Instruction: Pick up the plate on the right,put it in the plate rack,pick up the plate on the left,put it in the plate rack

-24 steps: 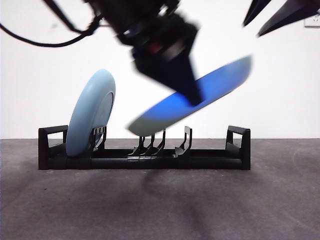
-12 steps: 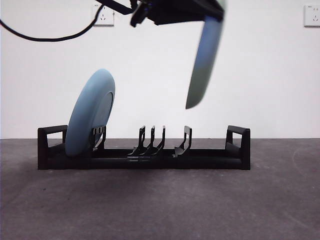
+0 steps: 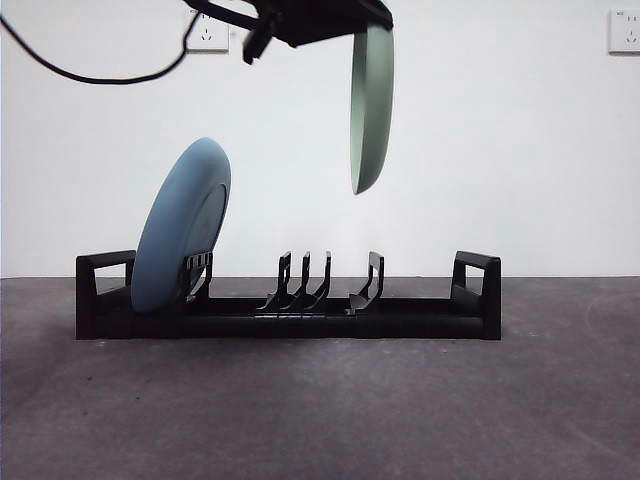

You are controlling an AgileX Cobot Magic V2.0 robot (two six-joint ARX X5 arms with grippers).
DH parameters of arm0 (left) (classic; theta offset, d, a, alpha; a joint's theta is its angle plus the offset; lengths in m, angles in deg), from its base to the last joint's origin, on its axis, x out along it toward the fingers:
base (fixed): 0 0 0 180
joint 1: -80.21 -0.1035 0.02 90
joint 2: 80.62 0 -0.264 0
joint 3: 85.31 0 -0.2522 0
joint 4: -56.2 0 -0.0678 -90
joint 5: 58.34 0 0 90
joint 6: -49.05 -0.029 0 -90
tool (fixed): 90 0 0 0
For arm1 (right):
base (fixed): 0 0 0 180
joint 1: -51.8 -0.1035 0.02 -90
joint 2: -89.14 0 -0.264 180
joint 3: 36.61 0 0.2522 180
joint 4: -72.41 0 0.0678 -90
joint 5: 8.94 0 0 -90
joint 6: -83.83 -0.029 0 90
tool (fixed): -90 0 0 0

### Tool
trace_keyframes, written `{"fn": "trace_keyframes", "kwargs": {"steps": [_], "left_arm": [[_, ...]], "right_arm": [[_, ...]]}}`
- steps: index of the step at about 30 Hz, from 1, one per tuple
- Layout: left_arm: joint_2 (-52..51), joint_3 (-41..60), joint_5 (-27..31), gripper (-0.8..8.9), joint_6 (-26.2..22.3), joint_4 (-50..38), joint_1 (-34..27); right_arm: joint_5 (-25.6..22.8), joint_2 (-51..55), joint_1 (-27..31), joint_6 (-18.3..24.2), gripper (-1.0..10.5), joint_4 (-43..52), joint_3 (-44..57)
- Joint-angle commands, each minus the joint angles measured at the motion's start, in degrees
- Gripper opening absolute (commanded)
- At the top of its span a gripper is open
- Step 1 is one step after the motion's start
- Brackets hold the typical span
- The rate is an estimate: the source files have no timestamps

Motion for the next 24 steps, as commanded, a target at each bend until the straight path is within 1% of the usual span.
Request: {"fn": "trace_keyframes", "kwargs": {"steps": [1,4,11,20,24], "left_arm": [[3.52,-2.56,-0.31,-0.09,0.35,0.83,-0.81],[6.32,-4.33,-0.2,-0.09,0.35,1.81,-1.55],[10.56,-4.37,-0.17,-0.09,0.26,3.15,-2.78],[13.46,-4.37,-0.09,-0.09,-0.52,6.25,-2.75],[13.81,-4.37,0.66,-0.09,-3.45,9.01,-2.6]], "right_arm": [[-0.22,-0.07,0.02,0.31,1.6,0.39,-0.09],[-0.22,-0.07,0.02,0.48,1.6,0.31,-0.09],[-0.22,-0.07,0.02,0.92,1.6,0.31,-0.09],[-0.28,-0.07,0.04,0.92,1.6,0.31,-0.09],[-0.26,-0.07,0.02,0.92,1.6,0.28,-0.07]]}}
